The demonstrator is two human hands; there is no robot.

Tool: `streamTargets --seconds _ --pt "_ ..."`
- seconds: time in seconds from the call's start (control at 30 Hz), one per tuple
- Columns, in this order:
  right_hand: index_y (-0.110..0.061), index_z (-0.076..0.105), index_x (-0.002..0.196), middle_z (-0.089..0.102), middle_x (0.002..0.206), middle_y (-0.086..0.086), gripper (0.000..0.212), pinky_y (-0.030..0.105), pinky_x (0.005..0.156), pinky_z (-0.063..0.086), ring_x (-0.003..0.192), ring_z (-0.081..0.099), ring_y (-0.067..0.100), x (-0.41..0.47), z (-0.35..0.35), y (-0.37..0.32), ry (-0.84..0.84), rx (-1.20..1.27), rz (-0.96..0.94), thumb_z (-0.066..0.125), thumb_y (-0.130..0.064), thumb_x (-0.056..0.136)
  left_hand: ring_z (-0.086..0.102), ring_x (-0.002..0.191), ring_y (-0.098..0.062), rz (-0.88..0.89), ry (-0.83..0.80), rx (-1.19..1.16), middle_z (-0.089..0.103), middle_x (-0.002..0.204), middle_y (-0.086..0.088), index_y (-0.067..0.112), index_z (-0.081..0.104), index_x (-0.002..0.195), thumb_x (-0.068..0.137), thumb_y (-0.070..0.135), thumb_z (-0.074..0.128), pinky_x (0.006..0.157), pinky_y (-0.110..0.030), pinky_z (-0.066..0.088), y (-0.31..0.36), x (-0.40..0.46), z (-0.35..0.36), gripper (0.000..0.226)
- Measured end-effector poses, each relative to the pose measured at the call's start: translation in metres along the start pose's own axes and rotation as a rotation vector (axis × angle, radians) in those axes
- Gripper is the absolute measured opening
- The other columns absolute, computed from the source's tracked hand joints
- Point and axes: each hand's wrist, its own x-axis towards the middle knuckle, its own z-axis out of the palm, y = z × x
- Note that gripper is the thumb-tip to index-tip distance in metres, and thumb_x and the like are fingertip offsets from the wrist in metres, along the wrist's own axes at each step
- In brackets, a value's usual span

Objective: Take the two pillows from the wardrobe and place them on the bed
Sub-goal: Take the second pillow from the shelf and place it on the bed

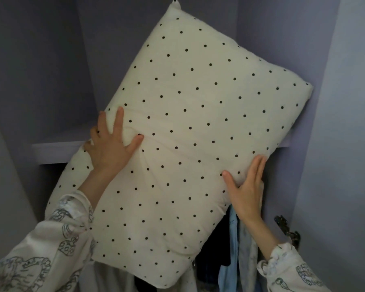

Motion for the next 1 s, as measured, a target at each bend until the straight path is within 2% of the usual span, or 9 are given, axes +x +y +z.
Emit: streamTargets --seconds 0.07,0.2,0.27,0.37,0.43,0.57,0.77,0.87,1.0 --pt "-0.022 -0.007 0.148 -0.007 0.159 0.0 0.103 0.017 0.109 0.006 0.145 0.002 0.012 0.004 0.004 -0.001 -0.008 0.158 0.132 0.069 -0.032 0.081 0.026 0.128 -0.042 0.002 0.006 -0.008 0.008 0.155 -0.01 0.049 -0.006 0.139 0.075 0.076 0.038 0.093 -0.067 0.028 -0.001 0.0 0.0 0.083" --pt "-0.032 -0.004 0.148 0.023 0.154 -0.002 0.112 0.031 0.109 0.028 0.136 0.031 0.015 0.018 0.004 0.0 -0.055 0.535 0.407 0.078 -0.021 0.072 0.028 0.127 -0.042 -0.002 0.005 -0.027 0.012 0.153 -0.012 0.045 -0.007 0.141 0.072 0.077 0.04 0.092 -0.066 0.031 -0.002 0.001 -0.003 0.089" --pt "-0.033 0.014 0.147 0.037 0.147 -0.003 0.1 0.045 0.107 0.036 0.128 0.042 0.018 0.017 0.005 0.002 -0.099 0.591 0.51 0.079 -0.026 0.071 0.029 0.126 -0.042 -0.01 -0.002 -0.04 0.016 0.151 -0.014 0.043 -0.008 0.141 0.069 0.079 0.042 0.092 -0.065 0.031 -0.002 0.001 -0.005 0.094" --pt "-0.026 0.036 0.138 0.053 0.134 -0.002 0.076 0.048 0.097 0.045 0.113 0.054 0.016 0.01 0.007 0.003 -0.152 0.66 0.597 0.076 -0.028 0.073 0.032 0.125 -0.039 -0.103 -0.062 -0.08 0.029 0.143 -0.02 0.043 -0.012 0.14 0.058 0.084 0.048 0.094 -0.061 0.03 -0.005 0.007 -0.012 0.11" --pt "-0.024 0.042 0.133 0.057 0.129 -0.002 0.067 0.051 0.097 0.046 0.11 0.057 0.016 0.008 0.008 0.002 -0.124 0.692 0.574 0.075 -0.024 0.075 0.031 0.127 -0.037 -0.178 -0.135 -0.143 0.033 0.14 -0.02 0.043 -0.014 0.139 0.049 0.085 0.056 0.098 -0.059 0.028 -0.007 0.014 -0.018 0.122" --pt "-0.022 0.044 0.133 0.058 0.129 0.0 0.062 0.051 0.102 0.043 0.116 0.056 0.018 0.004 0.008 -0.001 -0.09 0.706 0.481 0.073 -0.019 0.078 0.025 0.135 -0.033 -0.216 -0.265 -0.318 0.024 0.147 -0.014 0.042 -0.007 0.14 0.038 0.078 0.069 0.104 -0.06 0.022 -0.012 0.019 -0.024 0.132" --pt "-0.013 0.044 0.134 0.057 0.131 0.006 0.064 0.043 0.103 0.043 0.117 0.055 0.019 -0.007 0.0 0.01 -0.075 0.688 0.377 0.073 -0.011 0.077 0.031 0.131 -0.026 -0.261 -0.355 -0.597 0.03 0.144 -0.006 0.029 0.012 0.14 0.022 0.062 0.078 0.106 -0.046 0.033 -0.025 -0.008 -0.025 0.139" --pt "-0.019 0.041 0.135 0.056 0.13 0.001 0.072 0.033 0.097 0.044 0.115 0.055 0.015 -0.015 -0.007 0.02 -0.077 0.643 0.363 0.077 -0.017 0.073 0.032 0.13 -0.025 -0.315 -0.332 -0.626 0.032 0.142 -0.006 0.026 0.016 0.14 0.024 0.059 0.08 0.105 -0.044 0.033 -0.026 -0.036 -0.02 0.137" --pt "-0.025 0.042 0.134 0.058 0.127 -0.004 0.088 0.037 0.099 0.044 0.117 0.055 0.017 -0.015 -0.023 0.032 -0.106 0.552 0.341 0.083 -0.039 0.058 0.029 0.13 -0.024 -0.386 -0.294 -0.627 0.028 0.143 -0.005 0.028 0.012 0.14 0.031 0.052 0.085 0.102 -0.041 0.032 -0.02 -0.073 -0.024 0.134"
